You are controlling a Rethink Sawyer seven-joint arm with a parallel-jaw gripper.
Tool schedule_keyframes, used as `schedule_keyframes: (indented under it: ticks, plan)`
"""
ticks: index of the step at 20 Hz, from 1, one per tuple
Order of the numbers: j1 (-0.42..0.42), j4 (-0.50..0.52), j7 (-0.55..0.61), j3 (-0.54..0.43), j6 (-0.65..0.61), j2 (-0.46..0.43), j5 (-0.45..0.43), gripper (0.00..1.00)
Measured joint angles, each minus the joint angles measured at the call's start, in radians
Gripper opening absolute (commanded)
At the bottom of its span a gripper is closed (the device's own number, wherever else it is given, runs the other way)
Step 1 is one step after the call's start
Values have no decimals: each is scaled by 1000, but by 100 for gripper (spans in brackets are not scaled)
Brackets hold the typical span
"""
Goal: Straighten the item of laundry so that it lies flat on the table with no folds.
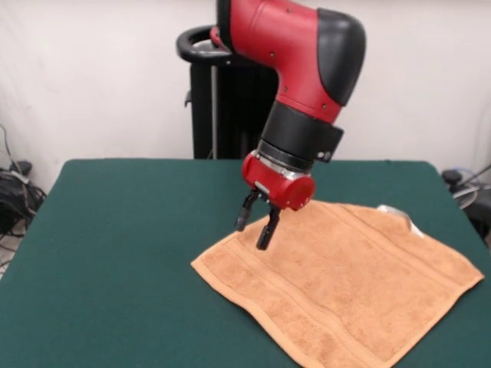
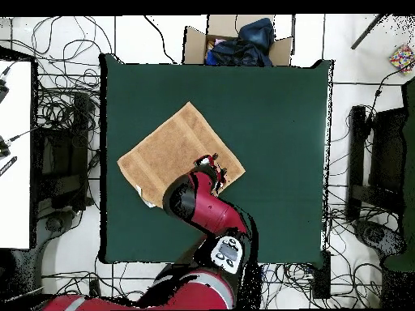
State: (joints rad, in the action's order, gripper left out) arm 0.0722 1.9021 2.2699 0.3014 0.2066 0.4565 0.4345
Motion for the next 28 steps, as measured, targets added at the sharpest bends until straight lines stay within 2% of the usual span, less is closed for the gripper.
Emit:
schedule_keyframes:
  ticks: [4, 6, 11, 18, 22, 28]
  plan:
    - [-5, -5, 0, 6, -30, 12, -83, 100]
    - [-5, -8, 0, 14, -81, 21, -135, 100]
    - [-12, -8, 0, 15, -221, 50, -194, 100]
    - [-51, 0, 0, -13, -381, 97, -229, 100]
    - [-67, 3, 0, -43, -391, 110, -229, 100]
    - [-48, 3, 0, -56, -391, 109, -229, 100]
